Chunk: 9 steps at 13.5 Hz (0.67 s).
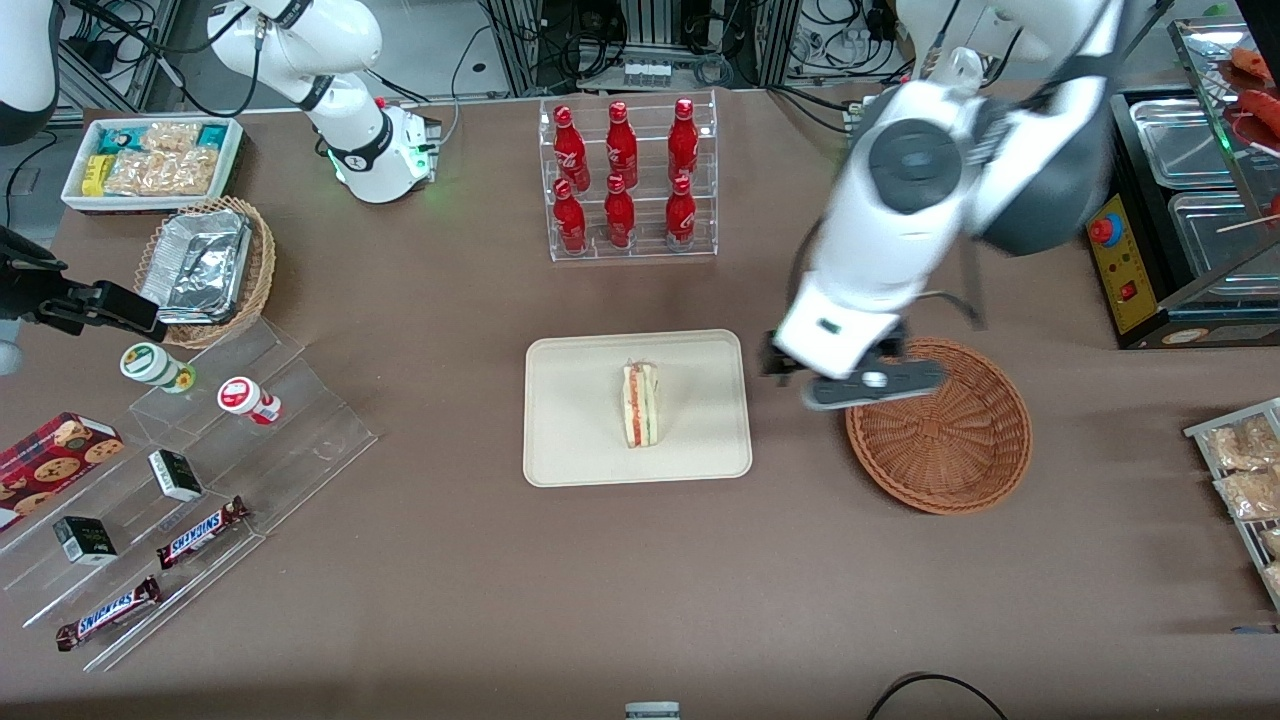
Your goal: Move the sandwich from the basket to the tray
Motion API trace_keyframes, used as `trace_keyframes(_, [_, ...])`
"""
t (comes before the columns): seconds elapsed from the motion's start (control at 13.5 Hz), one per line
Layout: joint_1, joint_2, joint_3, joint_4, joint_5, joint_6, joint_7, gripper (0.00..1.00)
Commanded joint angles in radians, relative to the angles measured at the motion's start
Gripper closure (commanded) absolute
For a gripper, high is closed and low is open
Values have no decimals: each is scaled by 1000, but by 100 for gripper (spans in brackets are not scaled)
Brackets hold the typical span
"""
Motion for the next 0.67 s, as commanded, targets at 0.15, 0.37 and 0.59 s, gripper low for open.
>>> trace_keyframes(0.15, [167, -124, -12, -57, -39, -102, 222, 0])
trace_keyframes(0.37, [253, -195, -10, -120, -58, -111, 360, 0])
trace_keyframes(0.59, [331, -261, -10, -177, -68, -114, 458, 0])
